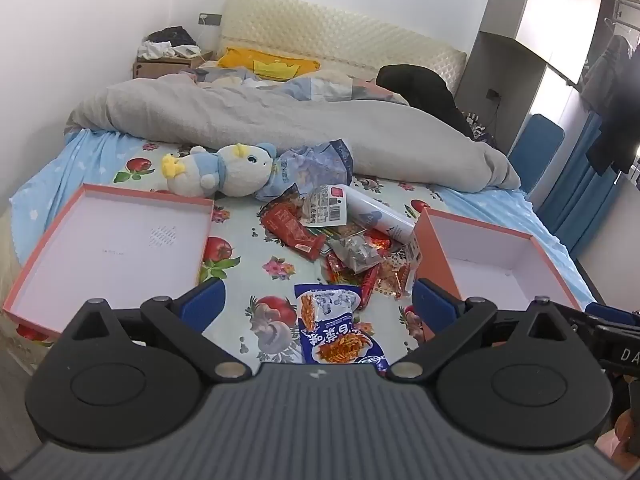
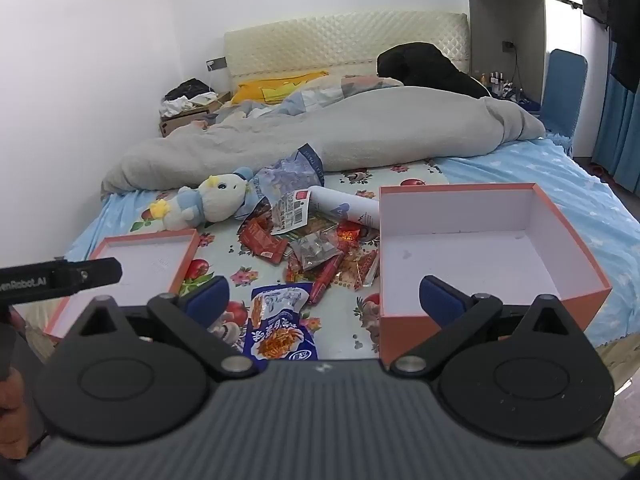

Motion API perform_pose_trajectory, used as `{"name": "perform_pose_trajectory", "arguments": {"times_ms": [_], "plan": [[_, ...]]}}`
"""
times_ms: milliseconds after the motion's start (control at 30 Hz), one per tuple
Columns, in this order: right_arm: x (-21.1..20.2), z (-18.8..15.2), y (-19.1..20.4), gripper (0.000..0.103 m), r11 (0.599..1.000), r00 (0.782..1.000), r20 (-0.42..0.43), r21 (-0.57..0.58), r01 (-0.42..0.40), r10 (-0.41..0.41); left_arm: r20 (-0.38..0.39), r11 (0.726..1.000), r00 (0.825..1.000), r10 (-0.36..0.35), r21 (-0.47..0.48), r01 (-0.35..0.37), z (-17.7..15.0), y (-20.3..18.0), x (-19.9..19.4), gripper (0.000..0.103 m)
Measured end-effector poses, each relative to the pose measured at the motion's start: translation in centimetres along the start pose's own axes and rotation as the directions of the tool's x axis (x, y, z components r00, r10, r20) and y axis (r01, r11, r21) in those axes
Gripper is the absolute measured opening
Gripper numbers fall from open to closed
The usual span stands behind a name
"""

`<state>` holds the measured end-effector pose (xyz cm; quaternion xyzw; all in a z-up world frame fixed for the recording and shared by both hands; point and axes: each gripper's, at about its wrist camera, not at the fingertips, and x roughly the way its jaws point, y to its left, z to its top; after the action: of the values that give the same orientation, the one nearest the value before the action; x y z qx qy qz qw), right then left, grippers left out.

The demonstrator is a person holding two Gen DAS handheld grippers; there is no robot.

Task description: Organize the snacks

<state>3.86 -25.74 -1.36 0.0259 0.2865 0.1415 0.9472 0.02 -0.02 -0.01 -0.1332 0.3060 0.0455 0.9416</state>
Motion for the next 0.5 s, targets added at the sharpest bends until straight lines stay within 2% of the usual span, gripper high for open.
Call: {"name": "perform_pose_trajectory", "arguments": {"times_ms": [500], "plan": [[0.24, -0.17, 0.13, 0.103, 1.000, 1.000, 0.006, -0.005, 0.004, -0.004, 0.021, 1.000, 1.000, 0.000, 0.013, 0.000, 0.61, -0.05, -0.50, 0.101]]}}
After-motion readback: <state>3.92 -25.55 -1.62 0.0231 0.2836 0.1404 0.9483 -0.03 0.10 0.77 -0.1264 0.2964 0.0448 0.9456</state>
